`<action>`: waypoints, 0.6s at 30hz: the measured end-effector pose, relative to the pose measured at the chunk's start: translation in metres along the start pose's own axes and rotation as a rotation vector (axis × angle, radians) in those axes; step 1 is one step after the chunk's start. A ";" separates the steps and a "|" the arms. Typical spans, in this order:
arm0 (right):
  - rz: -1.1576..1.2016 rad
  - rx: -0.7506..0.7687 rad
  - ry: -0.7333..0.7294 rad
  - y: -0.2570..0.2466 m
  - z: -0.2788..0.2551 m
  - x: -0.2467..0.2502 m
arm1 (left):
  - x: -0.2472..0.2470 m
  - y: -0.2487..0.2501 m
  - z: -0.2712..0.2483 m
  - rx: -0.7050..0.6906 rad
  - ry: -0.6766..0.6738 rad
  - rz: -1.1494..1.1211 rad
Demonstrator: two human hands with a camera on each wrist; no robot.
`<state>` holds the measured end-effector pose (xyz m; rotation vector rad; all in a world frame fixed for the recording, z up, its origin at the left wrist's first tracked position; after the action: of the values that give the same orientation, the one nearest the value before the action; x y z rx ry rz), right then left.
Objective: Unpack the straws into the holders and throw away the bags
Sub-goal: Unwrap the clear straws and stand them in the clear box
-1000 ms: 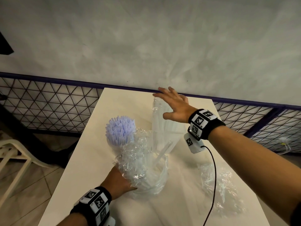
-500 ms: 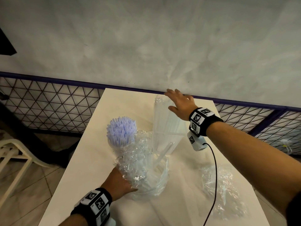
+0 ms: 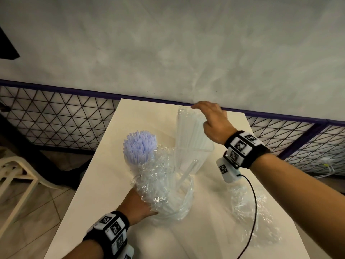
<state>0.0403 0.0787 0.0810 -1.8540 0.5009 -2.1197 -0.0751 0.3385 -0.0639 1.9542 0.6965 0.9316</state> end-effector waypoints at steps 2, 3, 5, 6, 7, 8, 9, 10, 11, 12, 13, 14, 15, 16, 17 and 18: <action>0.112 0.066 -0.022 -0.008 -0.026 0.003 | 0.003 0.003 0.002 -0.041 0.064 -0.017; 0.147 0.069 -0.069 -0.009 -0.041 0.000 | 0.004 0.006 0.002 -0.087 0.058 0.014; 0.228 0.013 -0.210 -0.005 -0.069 -0.015 | 0.003 0.007 0.007 -0.224 0.024 0.042; 0.272 -0.033 -0.295 -0.002 -0.082 -0.025 | 0.003 0.006 0.009 -0.241 0.018 0.039; 0.319 -0.078 -0.383 0.002 -0.094 -0.036 | 0.003 0.007 0.009 -0.251 0.013 0.032; 0.365 -0.115 -0.464 0.005 -0.106 -0.046 | 0.003 0.005 0.010 -0.270 0.014 0.035; 0.397 -0.139 -0.529 0.006 -0.115 -0.054 | 0.003 0.008 0.010 -0.293 0.017 0.030; 0.411 -0.158 -0.576 0.008 -0.123 -0.061 | 0.002 0.010 0.009 -0.316 0.012 0.022; 0.405 -0.173 -0.612 0.009 -0.130 -0.069 | 0.001 0.010 0.009 -0.326 0.009 0.000; 0.389 -0.181 -0.639 0.009 -0.137 -0.077 | 0.000 0.010 0.010 -0.330 0.018 -0.026; 0.367 -0.183 -0.651 0.007 -0.142 -0.084 | 0.000 0.009 0.011 -0.324 0.033 -0.027; 0.338 -0.175 -0.643 0.004 -0.145 -0.091 | 0.000 0.006 0.013 -0.322 0.052 -0.035; 0.303 -0.166 -0.617 -0.001 -0.147 -0.096 | 0.000 0.006 0.014 -0.323 0.074 -0.039; 0.276 -0.158 -0.582 -0.006 -0.147 -0.099 | -0.001 0.004 0.016 -0.314 0.094 -0.042; 0.254 -0.148 -0.546 -0.012 -0.146 -0.102 | -0.001 0.006 0.016 -0.309 0.109 -0.019; 0.232 -0.130 -0.506 -0.018 -0.145 -0.105 | -0.003 0.011 0.016 -0.315 0.122 0.012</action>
<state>-0.0884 0.1504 -0.0217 -2.1786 0.6970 -1.4289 -0.0624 0.3236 -0.0616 1.6367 0.5682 1.1042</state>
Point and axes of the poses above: each hand's wrist, its own z-axis towards the middle knuckle, its own x-axis out of the back of the hand, y = z × x, the point moved 5 cm from there along z, towards the middle knuckle, and after that the axes turned 12 degrees about -x, right-handed, at the moved point
